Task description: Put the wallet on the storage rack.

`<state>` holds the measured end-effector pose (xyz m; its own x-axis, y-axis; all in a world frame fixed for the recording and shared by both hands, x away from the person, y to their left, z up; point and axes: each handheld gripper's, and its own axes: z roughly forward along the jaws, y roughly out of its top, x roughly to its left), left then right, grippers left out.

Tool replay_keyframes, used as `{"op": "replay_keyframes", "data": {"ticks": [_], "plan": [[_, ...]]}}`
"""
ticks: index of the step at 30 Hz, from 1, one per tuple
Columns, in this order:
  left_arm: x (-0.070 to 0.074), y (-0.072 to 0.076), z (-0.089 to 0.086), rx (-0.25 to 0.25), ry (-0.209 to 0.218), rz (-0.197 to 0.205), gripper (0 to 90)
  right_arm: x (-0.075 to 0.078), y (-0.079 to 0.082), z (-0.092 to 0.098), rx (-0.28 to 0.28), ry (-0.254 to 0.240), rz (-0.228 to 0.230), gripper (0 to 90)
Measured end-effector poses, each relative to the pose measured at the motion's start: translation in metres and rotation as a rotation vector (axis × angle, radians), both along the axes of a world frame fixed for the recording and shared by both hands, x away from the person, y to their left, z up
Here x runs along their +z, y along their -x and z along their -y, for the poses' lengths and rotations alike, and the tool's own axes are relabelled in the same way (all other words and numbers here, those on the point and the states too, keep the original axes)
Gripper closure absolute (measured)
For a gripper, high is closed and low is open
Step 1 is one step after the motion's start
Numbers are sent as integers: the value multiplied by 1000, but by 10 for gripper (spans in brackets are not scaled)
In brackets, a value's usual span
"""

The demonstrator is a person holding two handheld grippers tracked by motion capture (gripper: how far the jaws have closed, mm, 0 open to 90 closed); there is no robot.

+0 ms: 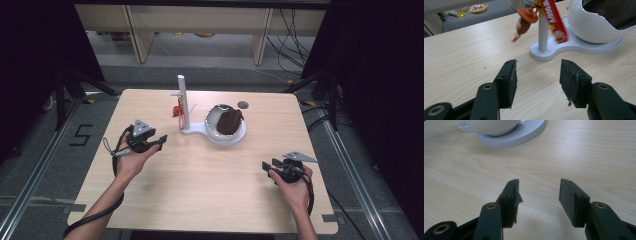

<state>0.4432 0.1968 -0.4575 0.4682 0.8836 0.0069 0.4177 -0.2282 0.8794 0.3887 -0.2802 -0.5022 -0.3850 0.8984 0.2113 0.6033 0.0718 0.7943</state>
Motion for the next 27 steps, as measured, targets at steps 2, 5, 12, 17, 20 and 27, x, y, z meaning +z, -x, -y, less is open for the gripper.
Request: {"op": "replay_keyframes", "data": {"ticks": [2, 5, 12, 17, 20, 27], "plan": [[-3, 7, -8, 7, 1, 3, 448, 0, 0, 0, -1, 1, 1, 511], [-10, 20, -19, 21, 8, 11, 426, 0, 0, 0, -3, 3, 3, 509], [-35, 60, -46, 82, 34, 35, 395, 0, 2, 4, -18, 30, 6, 507], [-60, 86, -59, 102, 59, 64, 391, -1, 2, 4, -25, 32, 18, 506], [-64, 91, -61, 104, 79, 63, 385, -3, 2, 3, -22, 15, 20, 505], [-66, 94, -57, 116, 78, 99, 380, -2, 4, 3, -23, 18, 22, 504]]}}
